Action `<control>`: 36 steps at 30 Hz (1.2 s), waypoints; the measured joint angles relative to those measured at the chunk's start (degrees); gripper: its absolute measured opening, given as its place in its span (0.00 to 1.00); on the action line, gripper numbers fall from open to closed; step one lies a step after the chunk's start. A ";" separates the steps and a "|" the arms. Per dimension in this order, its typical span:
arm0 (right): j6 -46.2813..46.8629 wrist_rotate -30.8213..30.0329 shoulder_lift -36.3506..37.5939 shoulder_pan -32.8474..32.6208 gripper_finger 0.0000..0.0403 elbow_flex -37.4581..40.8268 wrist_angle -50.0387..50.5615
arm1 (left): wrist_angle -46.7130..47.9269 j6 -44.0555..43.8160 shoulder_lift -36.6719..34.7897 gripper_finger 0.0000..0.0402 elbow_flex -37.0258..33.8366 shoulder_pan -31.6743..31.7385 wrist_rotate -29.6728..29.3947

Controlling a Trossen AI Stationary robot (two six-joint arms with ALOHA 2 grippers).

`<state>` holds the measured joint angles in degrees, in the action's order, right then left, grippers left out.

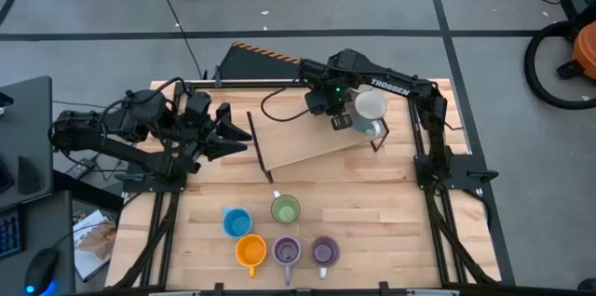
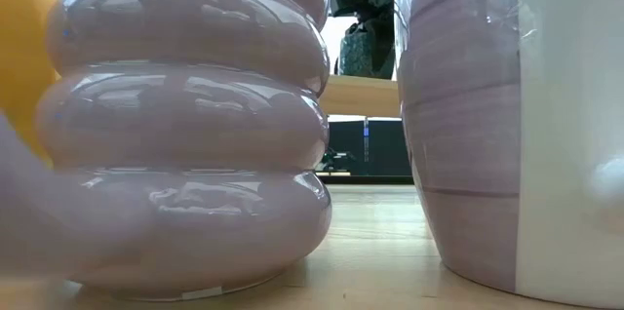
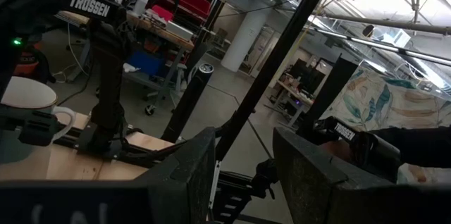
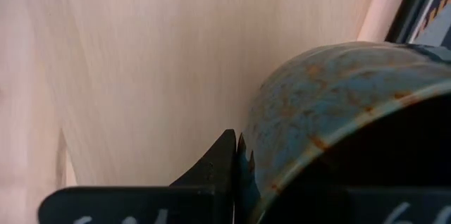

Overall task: Place coffee mugs
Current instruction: Put the blue-brown mug on the shelf

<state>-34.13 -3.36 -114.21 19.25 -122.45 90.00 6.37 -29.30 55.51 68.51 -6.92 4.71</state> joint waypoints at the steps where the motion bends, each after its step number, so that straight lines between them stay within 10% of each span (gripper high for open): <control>1: 0.00 -0.03 0.00 0.10 0.11 0.00 0.02 | -0.01 0.00 0.00 0.38 0.00 0.00 0.00; 36: 7.21 -1.77 1.82 -0.25 0.30 -0.09 0.02 | 0.00 0.63 -0.02 0.38 0.00 0.00 0.06</control>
<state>-26.92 -5.13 -112.39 19.00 -122.54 90.02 6.37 -28.67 55.48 68.51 -6.92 4.77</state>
